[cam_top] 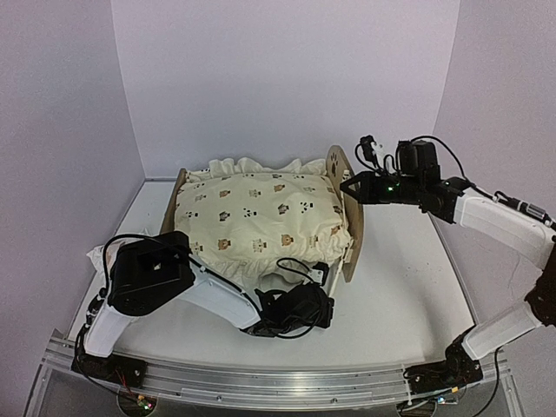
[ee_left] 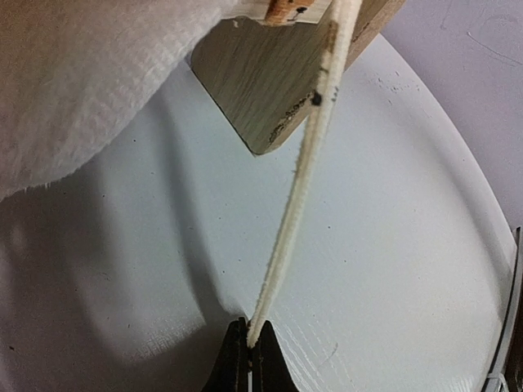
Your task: Set up the pet bed
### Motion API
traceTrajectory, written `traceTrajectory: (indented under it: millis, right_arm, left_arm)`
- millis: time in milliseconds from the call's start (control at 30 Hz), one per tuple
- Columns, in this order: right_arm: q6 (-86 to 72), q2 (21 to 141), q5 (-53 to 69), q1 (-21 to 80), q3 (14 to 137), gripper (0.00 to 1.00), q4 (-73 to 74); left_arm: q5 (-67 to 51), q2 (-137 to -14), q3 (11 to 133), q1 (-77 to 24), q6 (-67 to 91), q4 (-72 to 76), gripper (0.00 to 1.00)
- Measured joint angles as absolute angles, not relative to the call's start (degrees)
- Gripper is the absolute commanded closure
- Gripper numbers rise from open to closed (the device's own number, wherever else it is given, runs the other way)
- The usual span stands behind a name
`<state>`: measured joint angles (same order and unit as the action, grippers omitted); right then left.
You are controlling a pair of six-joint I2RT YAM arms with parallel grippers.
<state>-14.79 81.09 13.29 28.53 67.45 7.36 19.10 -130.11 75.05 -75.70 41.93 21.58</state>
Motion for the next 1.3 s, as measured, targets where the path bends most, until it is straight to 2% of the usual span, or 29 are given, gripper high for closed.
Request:
traceTrajectory:
  millis: [200,267,300,367,433,500,567,667,767,933,1100,1300]
  right_arm:
    - [-11.75,86.11,9.83,28.53,72.9,1.0,10.05]
    - [-11.16,86.33,8.65,28.53,73.55,1.0,11.01]
    - [-10.92,86.35,8.27,28.53,73.78,0.97,11.44]
    - [-10.74,86.35,7.86,28.56,74.37,0.75,12.4]
    - [-10.73,86.35,7.46,28.53,75.24,0.58,12.52]
    - [-10.99,86.06,7.4,28.51,76.48,0.49,12.26]
    - [-11.13,85.3,7.5,28.51,77.35,0.45,12.53]
    - [-11.53,83.56,7.75,28.51,79.25,0.41,14.44]
    - [-12.15,81.19,7.64,28.51,80.03,0.38,15.24]
    - [-13.46,77.26,7.05,28.51,79.38,0.36,16.18]
    - [-15.36,75.13,7.05,28.51,75.12,0.33,16.51]
    - [-17.02,74.42,7.08,28.51,68.67,0.31,17.63]
  left_arm:
    - [19.09,-130.72,75.64,-75.7,41.89,22.23,1.0]
    - [19.08,-130.72,75.67,-75.7,41.8,22.06,0.96]
    - [19.09,-130.72,75.7,-75.7,41.69,22.02,0.87]
    - [18.91,-130.67,75.7,-75.74,40.85,21.83,0.72]
    - [17.52,-129.96,75.98,-75.9,39.58,20.74,0.56]
    - [16.19,-128.83,76.24,-76.23,37.84,18.09,0.47]
    - [14.43,-127.42,76.62,-76.56,36.51,14.25,0.41]
    - [12.42,-124.19,77.17,-76.88,34.2,6.07,0.31]
    - [12.18,-118.78,78.04,-77.18,32.15,-2.35,0.26]
    - [18.53,-108.19,82.99,-77.31,29.33,-16.16,0.15]
    - [27.79,-97.95,83.85,-74.71,28.85,-26.92,0.14]
    - [34.39,-85.02,74.53,-62.88,29.4,-33.87,0.1]
